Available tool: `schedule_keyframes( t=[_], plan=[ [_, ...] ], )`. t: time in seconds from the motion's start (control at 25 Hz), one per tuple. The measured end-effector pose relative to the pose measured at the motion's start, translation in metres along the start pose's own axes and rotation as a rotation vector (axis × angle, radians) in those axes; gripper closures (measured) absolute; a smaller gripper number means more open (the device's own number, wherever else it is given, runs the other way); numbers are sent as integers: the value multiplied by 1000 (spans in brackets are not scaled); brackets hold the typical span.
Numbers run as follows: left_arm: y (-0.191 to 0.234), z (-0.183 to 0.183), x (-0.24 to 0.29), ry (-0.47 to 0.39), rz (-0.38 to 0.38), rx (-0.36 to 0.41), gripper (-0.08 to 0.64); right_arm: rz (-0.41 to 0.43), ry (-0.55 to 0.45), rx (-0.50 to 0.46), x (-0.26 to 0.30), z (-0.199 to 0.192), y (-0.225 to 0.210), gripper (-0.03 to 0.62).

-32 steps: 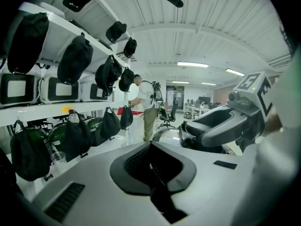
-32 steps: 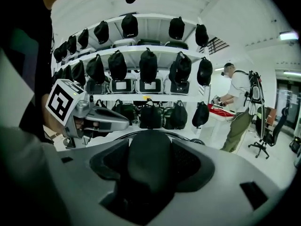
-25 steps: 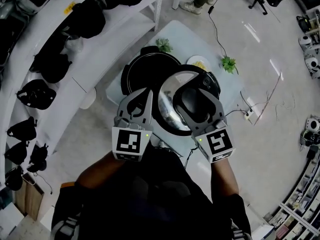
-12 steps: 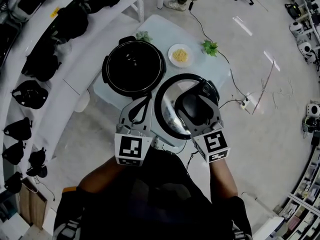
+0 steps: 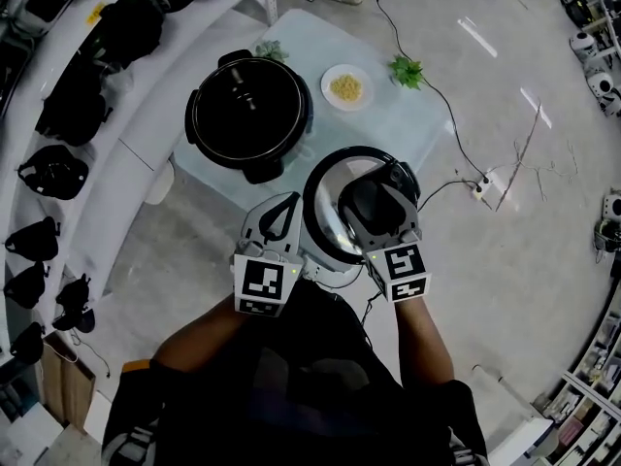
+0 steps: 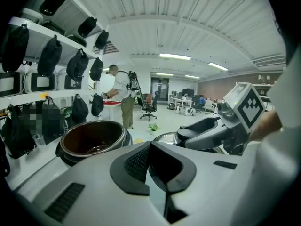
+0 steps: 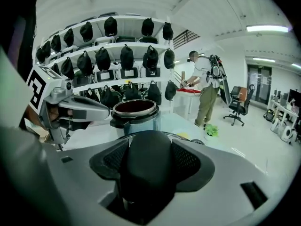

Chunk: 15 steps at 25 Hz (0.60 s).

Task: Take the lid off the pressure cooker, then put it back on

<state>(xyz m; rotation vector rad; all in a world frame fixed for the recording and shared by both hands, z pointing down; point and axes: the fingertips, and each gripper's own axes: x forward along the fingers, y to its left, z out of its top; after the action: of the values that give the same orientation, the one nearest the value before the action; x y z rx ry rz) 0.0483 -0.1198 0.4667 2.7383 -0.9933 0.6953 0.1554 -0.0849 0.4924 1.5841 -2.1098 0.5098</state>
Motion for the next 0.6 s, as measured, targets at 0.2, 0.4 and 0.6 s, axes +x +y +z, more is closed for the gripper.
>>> schedule_keyframes(
  t=[0.2, 0.4, 0.6],
  plan=[
    [-8, -30, 15, 76, -51, 15, 552, -24, 20, 43, 27, -25, -6, 290],
    [-7, -58, 32, 129, -83, 5, 552, -41, 51, 97, 56, -49, -12, 290],
    [-7, -79, 42, 173, -118, -13, 552, -50, 93, 115, 81, -72, -12, 290]
  ],
)
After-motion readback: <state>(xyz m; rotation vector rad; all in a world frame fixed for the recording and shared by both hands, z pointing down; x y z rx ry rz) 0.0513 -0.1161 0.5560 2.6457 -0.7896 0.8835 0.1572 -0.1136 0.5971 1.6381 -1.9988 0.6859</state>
